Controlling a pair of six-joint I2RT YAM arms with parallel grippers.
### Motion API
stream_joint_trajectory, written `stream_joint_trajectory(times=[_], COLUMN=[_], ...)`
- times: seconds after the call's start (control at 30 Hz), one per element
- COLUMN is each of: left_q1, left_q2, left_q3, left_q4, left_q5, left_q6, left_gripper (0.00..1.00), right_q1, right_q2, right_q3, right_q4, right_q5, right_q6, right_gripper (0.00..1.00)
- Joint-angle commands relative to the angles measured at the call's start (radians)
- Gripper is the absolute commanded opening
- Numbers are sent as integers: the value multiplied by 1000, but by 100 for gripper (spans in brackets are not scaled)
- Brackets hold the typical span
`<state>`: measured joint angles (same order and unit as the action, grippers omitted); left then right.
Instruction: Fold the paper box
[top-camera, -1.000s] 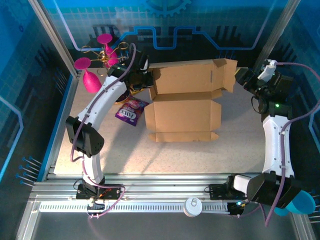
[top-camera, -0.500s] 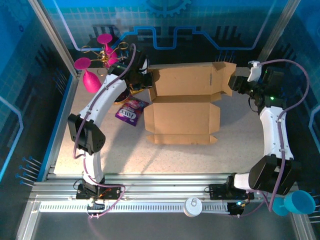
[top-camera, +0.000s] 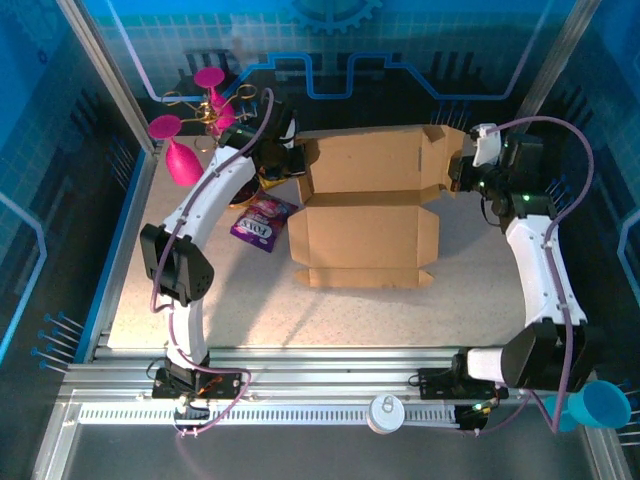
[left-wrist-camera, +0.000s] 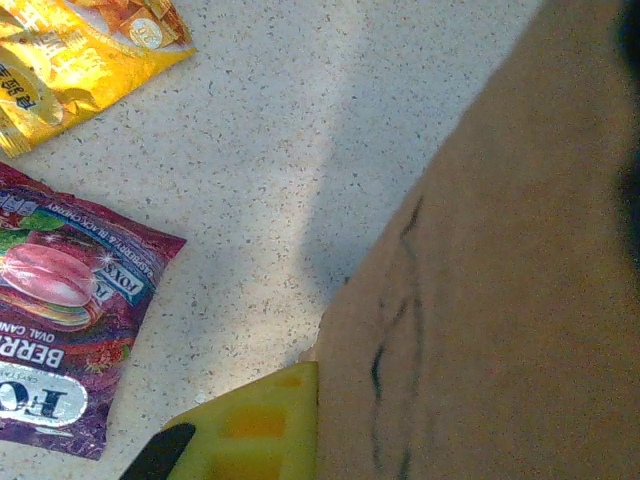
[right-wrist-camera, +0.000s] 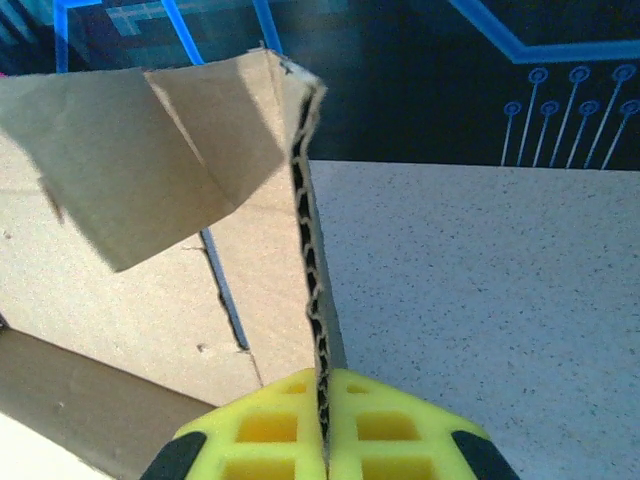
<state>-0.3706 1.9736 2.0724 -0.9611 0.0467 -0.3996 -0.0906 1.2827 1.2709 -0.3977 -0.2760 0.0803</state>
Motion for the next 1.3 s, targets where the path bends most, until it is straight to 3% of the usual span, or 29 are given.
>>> stream_joint_trajectory(times=[0.0,0.33,0.53,0.67,0.87,1.0,1.1,1.17,1.27], left_q1=[4,2,0,-2,-7,-8,-1,13,37], left_q2=[8,10,7,-1,-12,-26,-47,-62,-66], left_q3=[41,35,29,18,1,-15,-45,-74,-97], left_q4=[-21,-13,-1,9,19,18,42,77,110], left_q5=[-15,-24,-10,-1,4,-13,-4,39,122], left_q6=[-39,-80,-88,-91,-75,-48,-29,-28,-13], left_gripper=[0,0,0,0,0,0,0,0,0], right_q1=[79,364,515,601,657,650,593,506,342], right_q2=[-99,-165,-107,-52,56,73,41,11,-17], right_q3=[-18,-71,-47,-23,52,85,97,101,100], right_q4=[-17,-78,-72,-53,-96,-128,-137,-142,-120], right_q5=[165,703,932,1004,1009,959,793,553,82], right_q6=[-18,0,34,53,82,86,65,68,97], right_gripper=[0,0,0,0,0,0,8,17,37])
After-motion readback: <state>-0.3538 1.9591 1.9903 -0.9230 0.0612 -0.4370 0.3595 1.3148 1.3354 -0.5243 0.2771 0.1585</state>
